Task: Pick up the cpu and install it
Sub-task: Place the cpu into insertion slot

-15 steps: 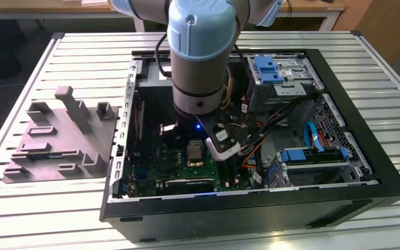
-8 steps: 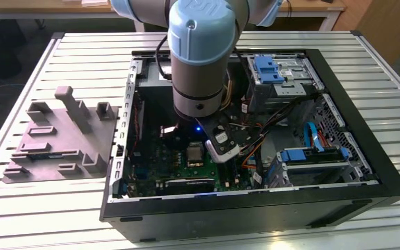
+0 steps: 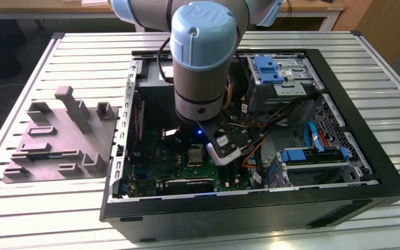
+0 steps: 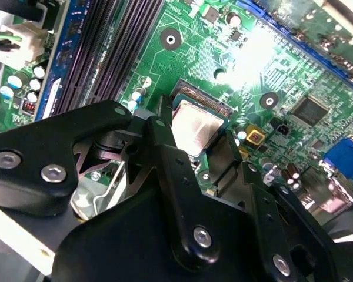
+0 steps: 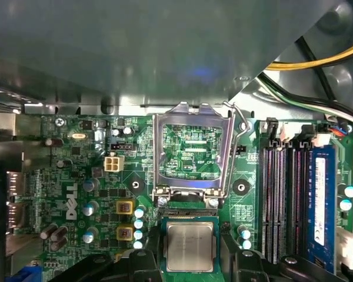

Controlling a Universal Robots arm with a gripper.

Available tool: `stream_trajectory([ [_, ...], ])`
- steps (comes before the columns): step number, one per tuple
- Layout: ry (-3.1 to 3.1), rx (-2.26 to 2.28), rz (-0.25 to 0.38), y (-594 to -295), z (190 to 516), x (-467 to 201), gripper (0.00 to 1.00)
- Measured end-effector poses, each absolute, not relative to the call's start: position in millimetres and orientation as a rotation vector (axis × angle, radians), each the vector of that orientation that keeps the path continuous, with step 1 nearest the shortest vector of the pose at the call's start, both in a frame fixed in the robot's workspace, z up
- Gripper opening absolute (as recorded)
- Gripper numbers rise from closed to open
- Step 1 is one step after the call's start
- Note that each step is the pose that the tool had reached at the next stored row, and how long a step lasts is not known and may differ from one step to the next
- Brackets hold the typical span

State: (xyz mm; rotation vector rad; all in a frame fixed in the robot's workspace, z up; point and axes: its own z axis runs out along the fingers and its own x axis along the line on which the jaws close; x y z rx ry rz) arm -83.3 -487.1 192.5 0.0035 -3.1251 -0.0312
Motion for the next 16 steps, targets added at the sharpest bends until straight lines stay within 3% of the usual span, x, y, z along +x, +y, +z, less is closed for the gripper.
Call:
stream_trajectory([
  [16, -3.125, 0.005, -0.032, -487.0, 186.4, -83.9, 0.47],
])
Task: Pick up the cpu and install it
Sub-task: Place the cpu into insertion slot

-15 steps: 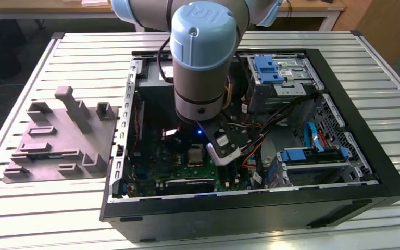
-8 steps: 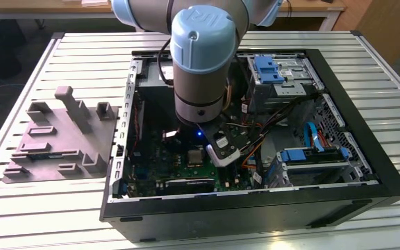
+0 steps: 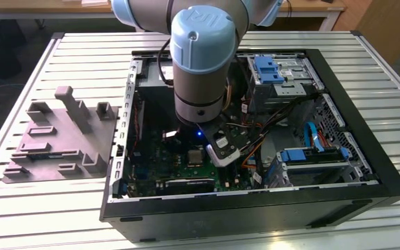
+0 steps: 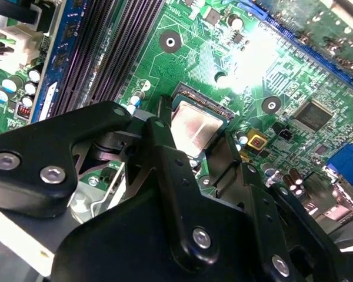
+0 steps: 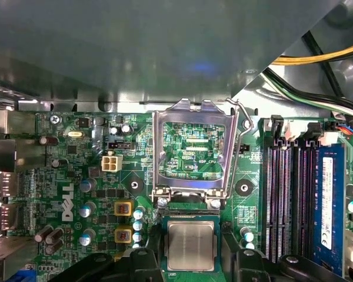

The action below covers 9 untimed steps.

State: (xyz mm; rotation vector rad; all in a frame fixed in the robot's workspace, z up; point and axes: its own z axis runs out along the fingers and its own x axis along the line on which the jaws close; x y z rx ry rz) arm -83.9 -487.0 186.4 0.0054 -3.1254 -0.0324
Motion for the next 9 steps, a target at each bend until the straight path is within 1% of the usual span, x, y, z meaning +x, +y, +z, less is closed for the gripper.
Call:
stream_trajectory([
  [9, -3.125, 0.005, -0.031, -487.2, 190.7, -84.0, 0.47],
])
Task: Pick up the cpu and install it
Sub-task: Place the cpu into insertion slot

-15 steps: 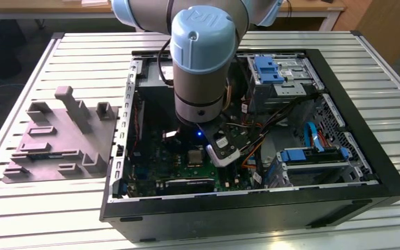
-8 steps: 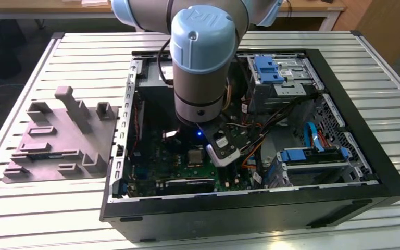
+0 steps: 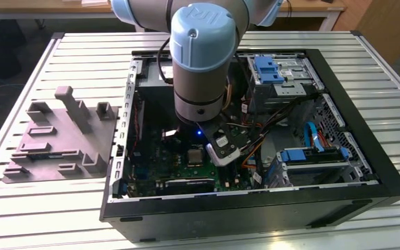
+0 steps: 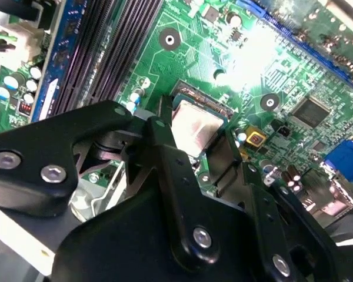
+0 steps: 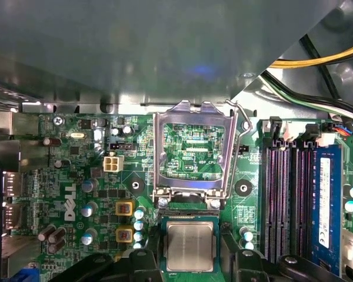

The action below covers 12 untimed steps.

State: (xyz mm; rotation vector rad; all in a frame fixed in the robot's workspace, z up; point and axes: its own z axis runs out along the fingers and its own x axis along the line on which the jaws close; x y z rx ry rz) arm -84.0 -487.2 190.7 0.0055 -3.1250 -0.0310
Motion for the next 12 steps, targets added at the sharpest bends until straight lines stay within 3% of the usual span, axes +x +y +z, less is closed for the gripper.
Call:
stream_trajectory([
  [12, -3.125, 0.004, -0.031, -488.3, 188.5, -84.0, 0.47],
])
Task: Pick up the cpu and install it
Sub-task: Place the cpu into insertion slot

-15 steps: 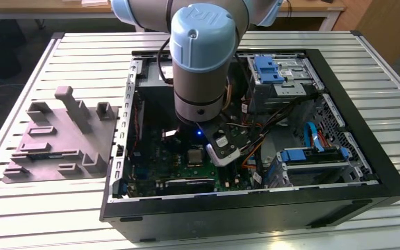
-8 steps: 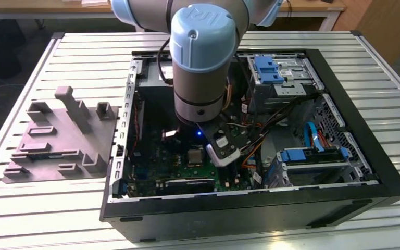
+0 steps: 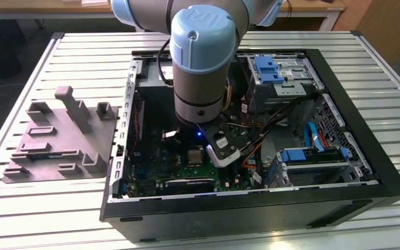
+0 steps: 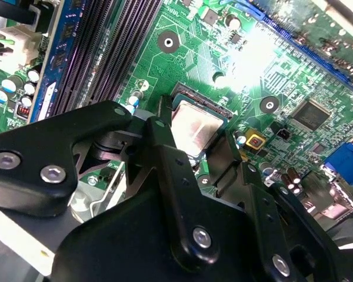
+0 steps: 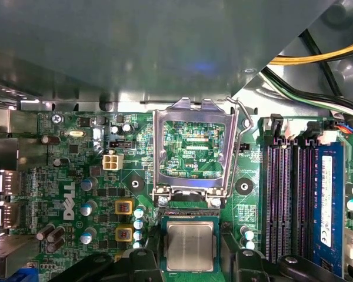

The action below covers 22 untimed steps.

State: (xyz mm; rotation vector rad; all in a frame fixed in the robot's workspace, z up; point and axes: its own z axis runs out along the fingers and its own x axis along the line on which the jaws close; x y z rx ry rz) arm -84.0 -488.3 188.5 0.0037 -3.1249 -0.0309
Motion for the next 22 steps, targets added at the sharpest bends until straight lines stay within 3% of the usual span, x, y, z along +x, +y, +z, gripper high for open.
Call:
stream_trajectory([
  [11, -3.125, 0.003, -0.031, -488.3, 188.4, -84.0, 0.47],
  [13, -3.125, 0.003, -0.032, -488.2, 188.3, -84.0, 0.49],
  [14, -3.125, 0.003, -0.031, -488.2, 188.3, -84.0, 0.55],
  [22, -3.125, 0.003, -0.033, -488.3, 193.3, -84.0, 0.55],
])
